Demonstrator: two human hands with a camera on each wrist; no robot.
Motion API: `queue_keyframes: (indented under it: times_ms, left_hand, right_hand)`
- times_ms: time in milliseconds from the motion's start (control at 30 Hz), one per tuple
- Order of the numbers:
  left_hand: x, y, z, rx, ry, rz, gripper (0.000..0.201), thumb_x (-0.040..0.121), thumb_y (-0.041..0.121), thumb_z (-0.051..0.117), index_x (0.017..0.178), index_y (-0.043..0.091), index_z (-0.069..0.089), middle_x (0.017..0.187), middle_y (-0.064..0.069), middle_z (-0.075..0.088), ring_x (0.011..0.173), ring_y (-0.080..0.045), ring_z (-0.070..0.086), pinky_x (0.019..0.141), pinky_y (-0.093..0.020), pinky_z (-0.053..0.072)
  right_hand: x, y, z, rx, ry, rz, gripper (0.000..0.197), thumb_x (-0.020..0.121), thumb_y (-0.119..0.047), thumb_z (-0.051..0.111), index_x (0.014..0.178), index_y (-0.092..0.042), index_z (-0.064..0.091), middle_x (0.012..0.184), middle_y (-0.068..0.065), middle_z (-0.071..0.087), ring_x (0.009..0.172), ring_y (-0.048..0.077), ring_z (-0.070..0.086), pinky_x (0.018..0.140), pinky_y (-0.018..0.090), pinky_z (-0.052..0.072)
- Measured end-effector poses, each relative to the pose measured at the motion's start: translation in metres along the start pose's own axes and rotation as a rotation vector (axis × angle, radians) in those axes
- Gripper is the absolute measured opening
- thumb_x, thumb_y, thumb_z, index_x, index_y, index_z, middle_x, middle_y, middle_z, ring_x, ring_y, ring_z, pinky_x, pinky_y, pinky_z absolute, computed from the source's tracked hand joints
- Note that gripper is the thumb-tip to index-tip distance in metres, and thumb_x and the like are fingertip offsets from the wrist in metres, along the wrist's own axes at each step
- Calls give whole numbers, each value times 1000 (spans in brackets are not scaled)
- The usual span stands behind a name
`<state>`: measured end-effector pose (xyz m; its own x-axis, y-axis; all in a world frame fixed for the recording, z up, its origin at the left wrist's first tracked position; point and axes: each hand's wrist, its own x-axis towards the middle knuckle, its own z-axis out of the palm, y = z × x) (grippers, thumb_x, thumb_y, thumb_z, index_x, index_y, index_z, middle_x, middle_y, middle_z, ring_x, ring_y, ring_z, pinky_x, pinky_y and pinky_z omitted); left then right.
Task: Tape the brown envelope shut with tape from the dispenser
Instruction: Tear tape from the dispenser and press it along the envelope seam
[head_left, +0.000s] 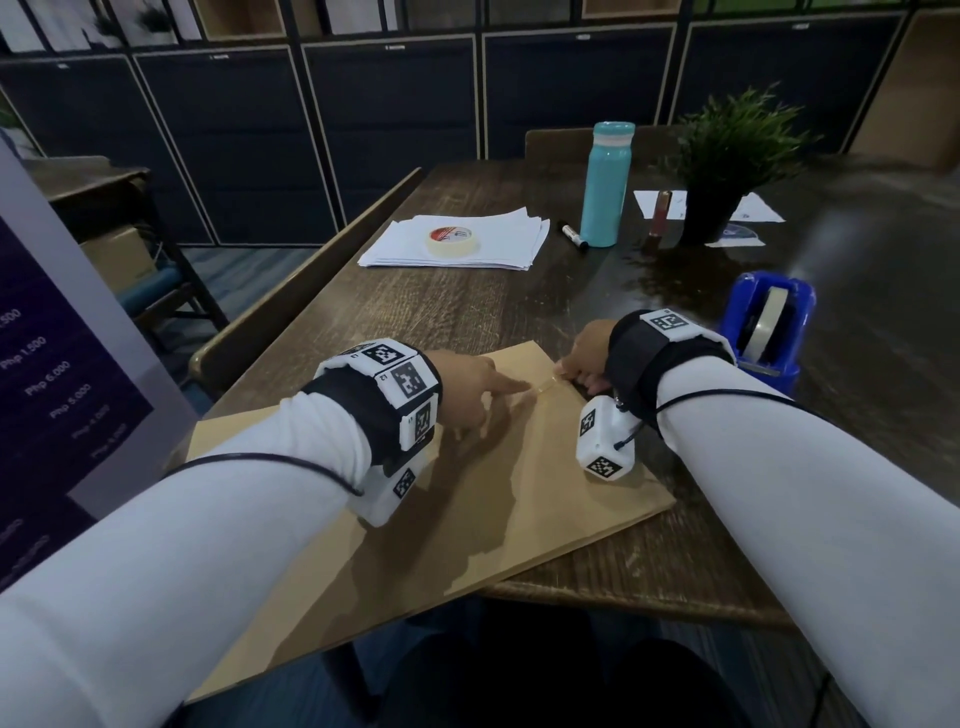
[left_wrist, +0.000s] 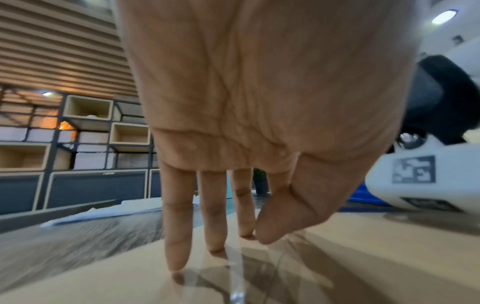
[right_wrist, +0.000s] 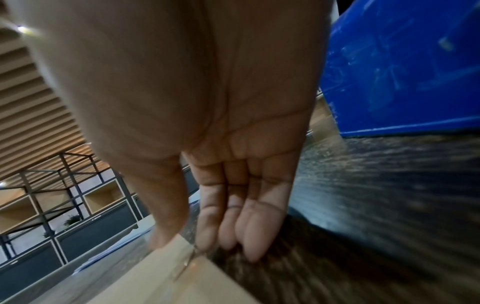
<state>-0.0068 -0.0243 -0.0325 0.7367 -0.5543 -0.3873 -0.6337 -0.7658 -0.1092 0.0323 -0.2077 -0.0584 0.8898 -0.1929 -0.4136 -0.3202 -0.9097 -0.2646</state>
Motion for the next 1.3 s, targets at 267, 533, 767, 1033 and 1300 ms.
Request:
queue_keyframes:
  times_ms: [267, 533, 767, 1033, 1300]
  left_hand:
    - [5, 21, -6, 149, -50, -76, 67, 90, 25, 57, 145, 48, 25, 132, 0, 37, 96, -23, 47, 68, -31, 39]
    - [3, 24, -5, 148, -35, -39, 62, 92, 27, 51, 146, 44, 27, 132, -2, 39, 102, -24, 50, 73, -31, 40]
    - [4, 30, -6, 148, -43, -27, 59, 94, 24, 48, 148, 39, 27, 132, -5, 37, 113, -28, 50, 78, -33, 41]
    - [4, 27, -3, 127, -36, -40, 61, 94, 28, 51, 147, 42, 26, 132, -3, 37, 113, -29, 50, 80, -34, 43]
    - [6, 22, 2, 80, 14, -28, 62, 91, 28, 53, 145, 45, 29, 134, 0, 38, 114, -27, 50, 78, -31, 40]
  right_hand:
    - [8, -3, -2, -153, 3, 18, 56, 64, -66, 73, 62, -15, 49, 65, 3, 55, 77, 27, 56, 92, 40, 50]
    - [15, -2, -6, -135, -86, 40, 52, 60, -60, 80, 64, -17, 50, 68, 3, 55, 70, 26, 51, 84, 39, 47]
    - [12, 5, -5, -32, -156, 14, 38, 79, -47, 71, 87, -13, 56, 64, 4, 50, 57, 21, 43, 80, 38, 40]
    - [-1, 7, -4, 89, -88, 12, 34, 96, -25, 55, 67, -9, 48, 59, 6, 45, 50, 18, 38, 53, 29, 34]
    - [47, 3, 3, -236, -11, 25, 72, 24, -83, 61, 59, -20, 53, 71, 4, 64, 80, 29, 66, 89, 44, 52]
